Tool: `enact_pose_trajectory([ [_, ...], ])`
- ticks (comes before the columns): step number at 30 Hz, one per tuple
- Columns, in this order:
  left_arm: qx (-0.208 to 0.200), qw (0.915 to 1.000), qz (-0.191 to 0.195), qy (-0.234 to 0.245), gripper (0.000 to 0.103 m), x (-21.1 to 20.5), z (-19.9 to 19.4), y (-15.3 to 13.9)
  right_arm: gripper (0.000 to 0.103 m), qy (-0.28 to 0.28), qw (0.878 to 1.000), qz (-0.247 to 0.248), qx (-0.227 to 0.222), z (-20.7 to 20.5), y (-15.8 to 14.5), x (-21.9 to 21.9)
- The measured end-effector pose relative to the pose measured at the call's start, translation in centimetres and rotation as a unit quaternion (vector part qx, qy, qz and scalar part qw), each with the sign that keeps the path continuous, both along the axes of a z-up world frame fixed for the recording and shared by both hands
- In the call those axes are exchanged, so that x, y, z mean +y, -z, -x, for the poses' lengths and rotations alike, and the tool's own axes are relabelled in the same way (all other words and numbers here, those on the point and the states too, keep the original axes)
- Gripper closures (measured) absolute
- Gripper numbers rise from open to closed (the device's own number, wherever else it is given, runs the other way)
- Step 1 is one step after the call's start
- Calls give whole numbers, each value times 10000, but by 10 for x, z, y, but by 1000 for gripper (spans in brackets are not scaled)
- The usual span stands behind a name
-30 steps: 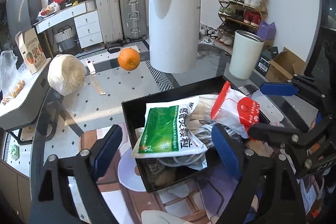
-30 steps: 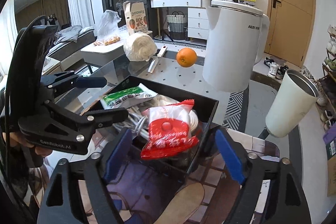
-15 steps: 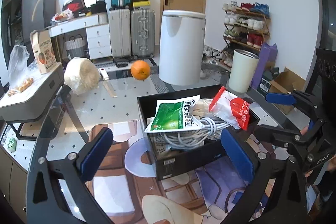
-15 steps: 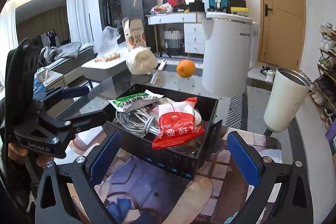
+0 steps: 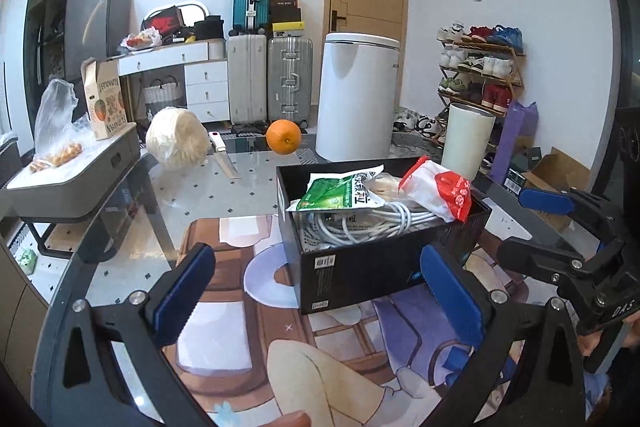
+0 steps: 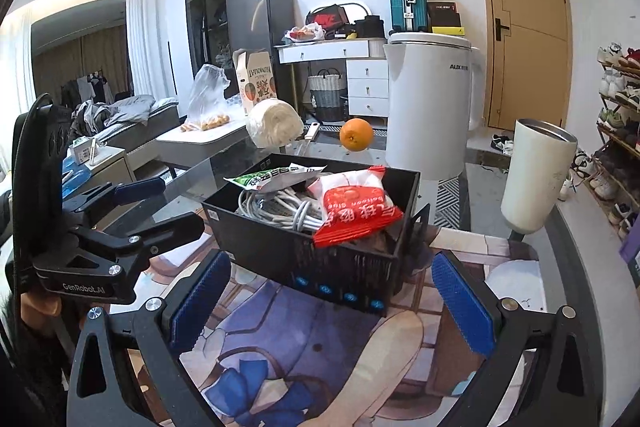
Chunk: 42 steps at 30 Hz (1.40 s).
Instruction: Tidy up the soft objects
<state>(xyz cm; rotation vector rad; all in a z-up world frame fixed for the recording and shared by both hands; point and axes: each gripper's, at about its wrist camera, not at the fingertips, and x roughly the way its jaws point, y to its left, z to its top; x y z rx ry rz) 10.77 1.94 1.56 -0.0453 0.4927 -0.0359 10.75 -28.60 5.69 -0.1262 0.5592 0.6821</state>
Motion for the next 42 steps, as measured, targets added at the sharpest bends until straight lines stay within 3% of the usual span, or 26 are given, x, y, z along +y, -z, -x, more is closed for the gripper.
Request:
enact_pose_trajectory([
  [23, -83, 9999, -66, -99, 0, -3, 9, 3, 1, 146, 9989, -287, -349, 15, 3, -7],
  [42, -76, 9999, -58, -102, 0, -5, 8, 3, 1, 149, 9988, -298, -364, 16, 3, -8],
])
